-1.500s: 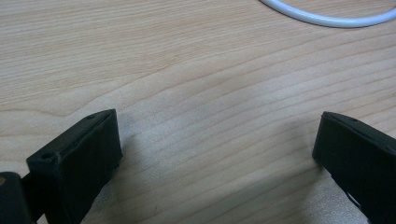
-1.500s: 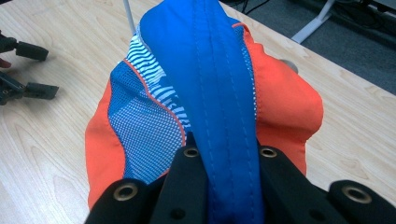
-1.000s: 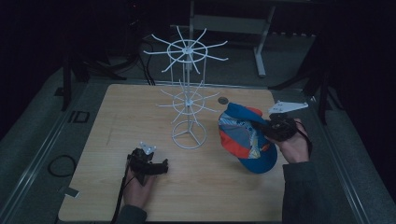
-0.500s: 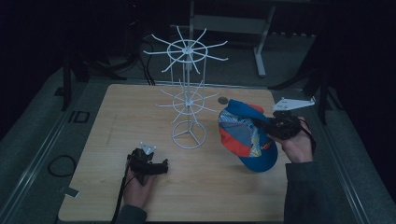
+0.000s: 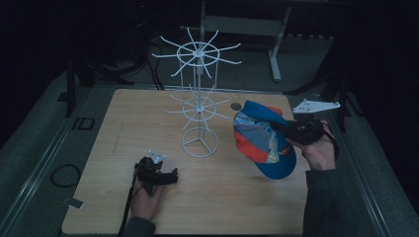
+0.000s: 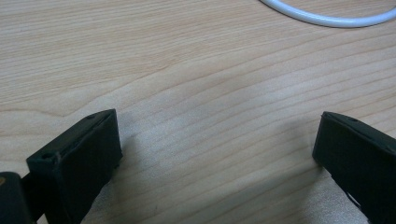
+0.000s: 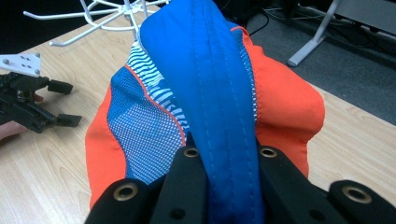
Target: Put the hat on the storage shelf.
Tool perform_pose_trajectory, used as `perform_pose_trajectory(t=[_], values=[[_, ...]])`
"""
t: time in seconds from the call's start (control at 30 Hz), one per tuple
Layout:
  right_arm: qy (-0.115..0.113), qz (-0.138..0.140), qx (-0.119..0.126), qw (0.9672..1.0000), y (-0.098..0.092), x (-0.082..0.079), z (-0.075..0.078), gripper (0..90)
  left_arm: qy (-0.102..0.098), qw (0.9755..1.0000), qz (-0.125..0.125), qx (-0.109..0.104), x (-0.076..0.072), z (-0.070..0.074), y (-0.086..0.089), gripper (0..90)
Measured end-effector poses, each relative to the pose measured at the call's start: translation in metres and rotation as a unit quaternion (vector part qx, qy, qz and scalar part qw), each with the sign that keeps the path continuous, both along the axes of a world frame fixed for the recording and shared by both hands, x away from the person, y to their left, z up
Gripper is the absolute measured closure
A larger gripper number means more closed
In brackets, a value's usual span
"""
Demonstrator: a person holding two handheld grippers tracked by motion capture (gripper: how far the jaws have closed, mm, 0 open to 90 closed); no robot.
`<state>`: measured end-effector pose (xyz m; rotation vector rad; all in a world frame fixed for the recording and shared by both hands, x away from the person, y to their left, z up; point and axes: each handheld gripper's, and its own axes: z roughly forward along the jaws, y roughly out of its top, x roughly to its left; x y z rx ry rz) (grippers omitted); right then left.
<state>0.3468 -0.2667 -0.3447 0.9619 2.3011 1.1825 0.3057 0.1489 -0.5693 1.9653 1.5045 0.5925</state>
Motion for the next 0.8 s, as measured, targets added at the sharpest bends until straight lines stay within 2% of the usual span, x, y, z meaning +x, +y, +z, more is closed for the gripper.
perform_pose_trajectory(t=[0.8], values=[[-0.020,0.010,0.021,0.9995,0.005,0.009,0.031,88.3,-0.001,1.0000,-0.001,0.000,0.000,0.000,0.000,1.4]])
